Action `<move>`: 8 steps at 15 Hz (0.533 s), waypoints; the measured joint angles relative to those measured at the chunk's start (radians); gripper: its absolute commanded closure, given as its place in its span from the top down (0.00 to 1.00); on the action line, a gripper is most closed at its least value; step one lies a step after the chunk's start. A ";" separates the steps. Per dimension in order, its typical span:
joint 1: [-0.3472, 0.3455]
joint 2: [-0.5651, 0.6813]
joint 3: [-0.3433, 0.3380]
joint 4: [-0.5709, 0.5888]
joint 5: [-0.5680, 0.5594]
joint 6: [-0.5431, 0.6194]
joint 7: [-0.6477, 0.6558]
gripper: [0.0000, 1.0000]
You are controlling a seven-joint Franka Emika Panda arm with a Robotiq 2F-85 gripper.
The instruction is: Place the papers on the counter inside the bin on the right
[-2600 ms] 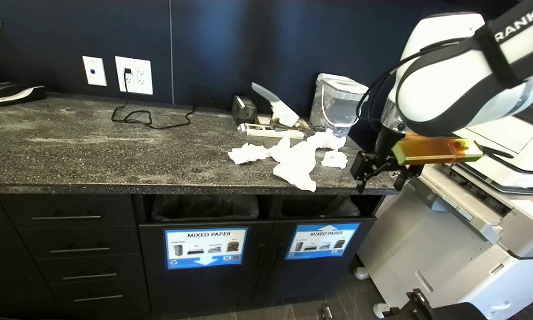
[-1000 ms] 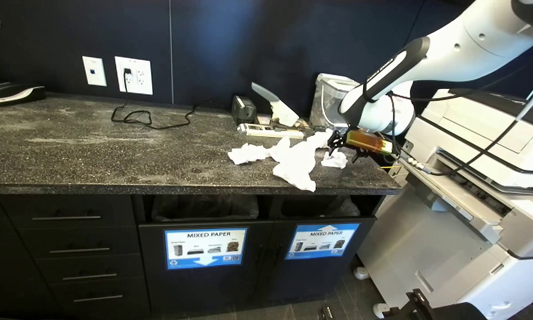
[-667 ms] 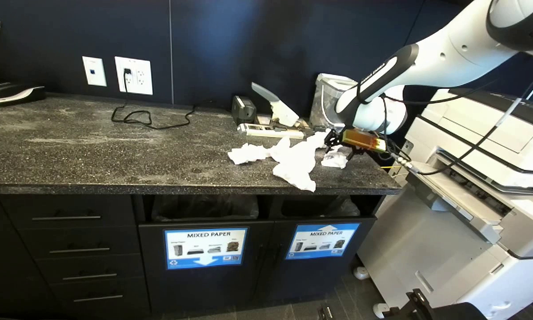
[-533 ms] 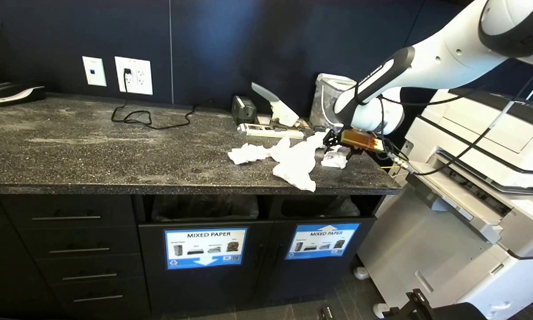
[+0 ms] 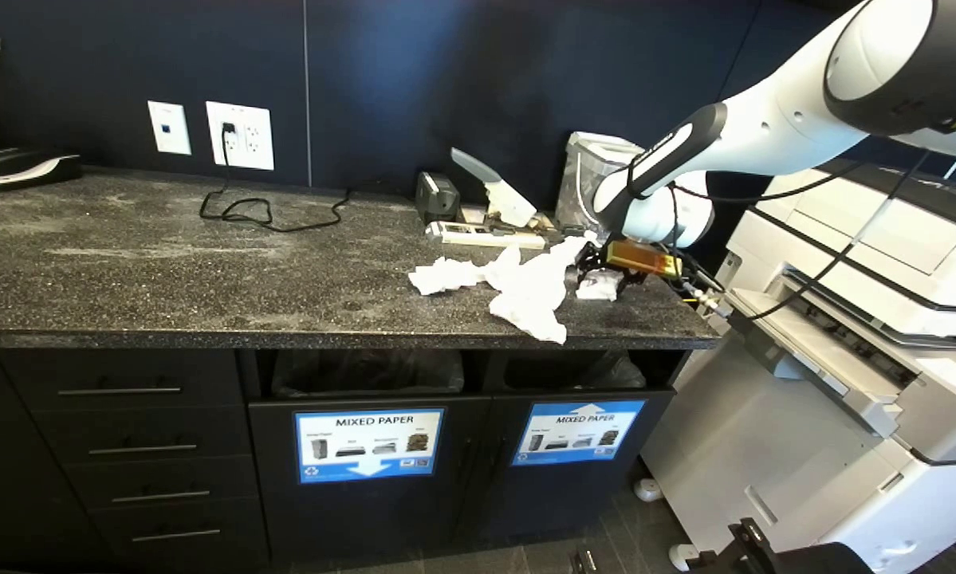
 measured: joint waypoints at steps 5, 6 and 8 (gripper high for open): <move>0.006 0.022 -0.013 0.038 -0.017 -0.032 -0.006 0.35; 0.008 0.023 -0.018 0.044 -0.026 -0.043 -0.006 0.29; 0.012 0.025 -0.028 0.056 -0.045 -0.064 -0.007 0.16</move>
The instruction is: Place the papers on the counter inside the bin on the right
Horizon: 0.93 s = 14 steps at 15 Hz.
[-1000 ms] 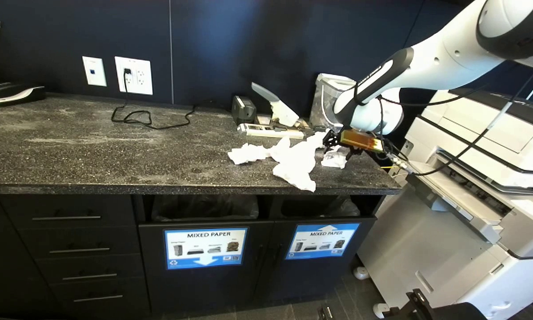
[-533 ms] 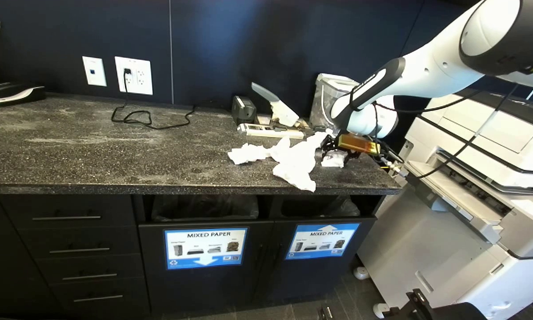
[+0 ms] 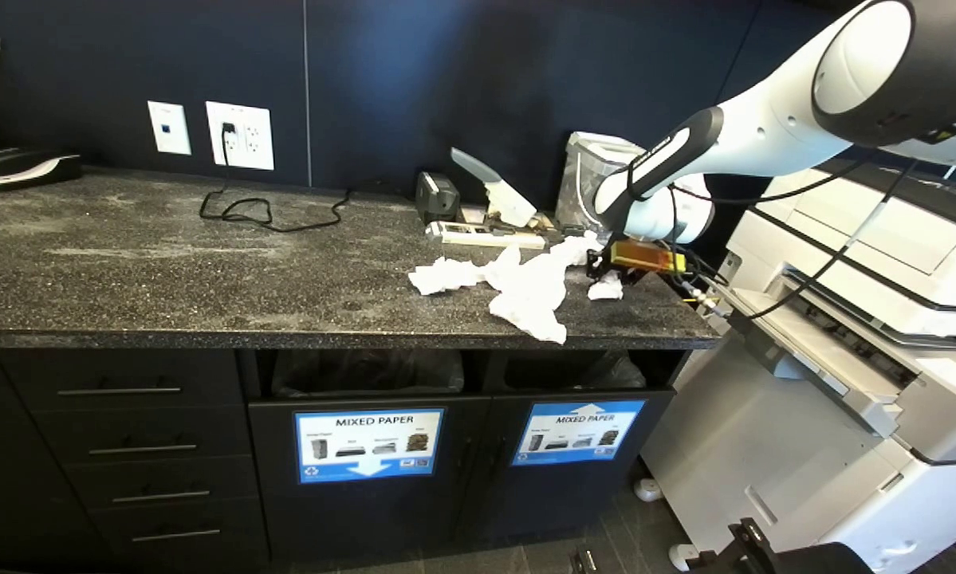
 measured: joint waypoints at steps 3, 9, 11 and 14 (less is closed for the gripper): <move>0.012 0.002 -0.007 0.015 -0.031 -0.034 -0.002 0.14; 0.029 0.002 -0.012 0.023 -0.076 -0.069 -0.053 0.15; 0.028 -0.001 -0.011 0.016 -0.076 -0.068 -0.078 0.15; 0.008 -0.026 0.010 -0.034 -0.074 -0.066 -0.129 0.16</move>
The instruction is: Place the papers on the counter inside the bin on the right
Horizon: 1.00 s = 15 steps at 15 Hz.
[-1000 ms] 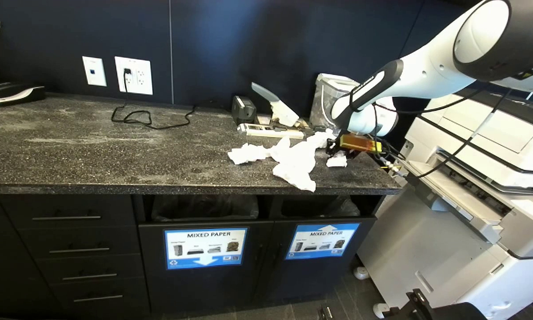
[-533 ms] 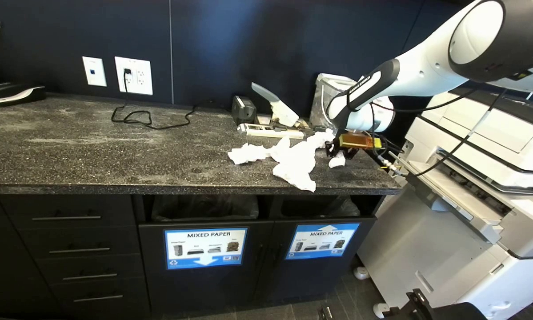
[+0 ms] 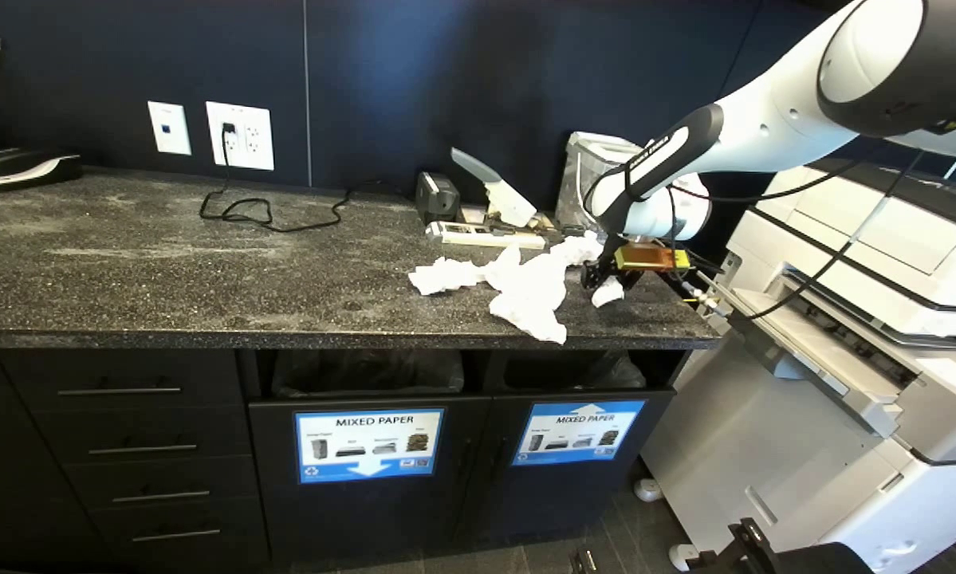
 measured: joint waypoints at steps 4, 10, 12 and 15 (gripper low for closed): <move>-0.025 -0.066 0.020 -0.115 0.001 0.001 -0.042 0.16; -0.029 -0.180 0.018 -0.306 0.002 0.000 -0.046 0.15; -0.028 -0.221 0.016 -0.376 0.002 0.000 -0.046 0.15; -0.027 -0.285 0.013 -0.491 0.002 0.001 -0.043 0.16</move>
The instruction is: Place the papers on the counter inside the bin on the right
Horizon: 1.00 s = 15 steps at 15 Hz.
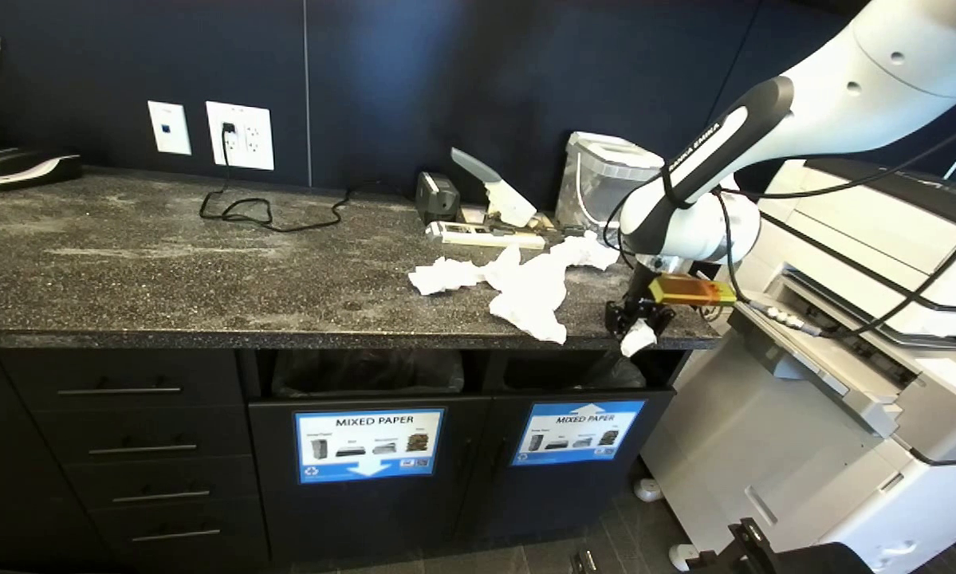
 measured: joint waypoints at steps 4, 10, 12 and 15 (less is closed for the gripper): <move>0.000 -0.079 -0.010 -0.163 0.000 0.063 0.000 0.15; -0.017 -0.174 0.006 -0.402 0.059 0.308 -0.010 0.15; -0.038 -0.178 0.046 -0.468 0.103 0.422 -0.022 0.16; -0.092 -0.154 0.138 -0.530 0.126 0.584 -0.028 0.15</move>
